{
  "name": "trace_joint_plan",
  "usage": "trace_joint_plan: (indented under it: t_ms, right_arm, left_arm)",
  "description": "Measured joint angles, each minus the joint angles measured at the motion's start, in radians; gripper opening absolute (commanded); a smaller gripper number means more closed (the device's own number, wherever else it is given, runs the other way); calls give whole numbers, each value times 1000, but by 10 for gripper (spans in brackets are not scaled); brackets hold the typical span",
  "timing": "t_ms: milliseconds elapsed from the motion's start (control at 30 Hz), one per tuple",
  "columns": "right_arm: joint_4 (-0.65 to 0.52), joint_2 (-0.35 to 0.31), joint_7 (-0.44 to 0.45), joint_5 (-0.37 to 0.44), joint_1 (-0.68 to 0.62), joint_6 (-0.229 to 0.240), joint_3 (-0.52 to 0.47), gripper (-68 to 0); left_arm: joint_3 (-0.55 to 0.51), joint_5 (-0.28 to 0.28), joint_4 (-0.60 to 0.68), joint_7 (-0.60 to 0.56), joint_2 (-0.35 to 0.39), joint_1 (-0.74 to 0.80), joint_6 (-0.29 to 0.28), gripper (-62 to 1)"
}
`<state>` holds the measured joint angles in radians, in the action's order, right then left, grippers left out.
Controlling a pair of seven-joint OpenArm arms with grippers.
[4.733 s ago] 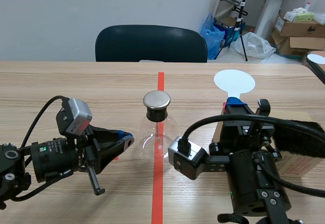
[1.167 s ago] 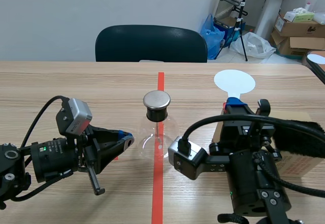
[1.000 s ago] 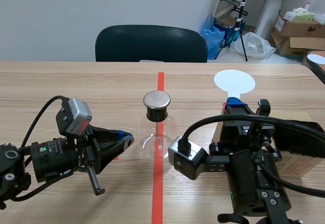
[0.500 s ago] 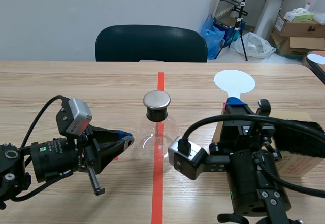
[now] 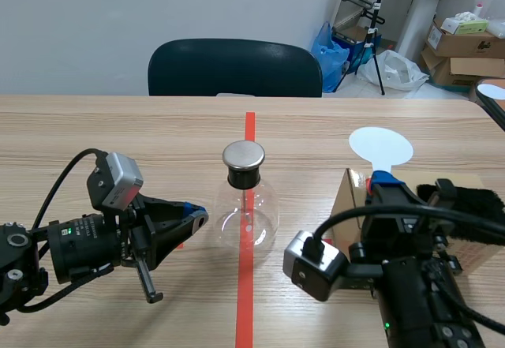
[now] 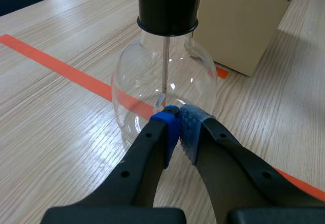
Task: Do the electroscope experiment
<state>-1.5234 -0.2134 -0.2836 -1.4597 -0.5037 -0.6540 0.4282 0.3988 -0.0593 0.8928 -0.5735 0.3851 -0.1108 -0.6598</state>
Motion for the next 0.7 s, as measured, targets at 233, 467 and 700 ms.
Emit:
trace_joint_plan:
  t_ms: [233, 467, 700]
  right_arm:
    - [0, 80, 217, 13, -66, -72, -146, -665]
    - [0, 149, 402, 98, -119, -71, -270, -665]
    - [0, 210, 527, 143, -123, -69, -370, -665]
  left_arm:
    - [0, 0, 5, -45, 9, 10, 0, -580]
    - [-10, 2, 184, -183, 141, 192, -1, -580]
    - [-196, 3, 475, -234, 257, 472, -5, -580]
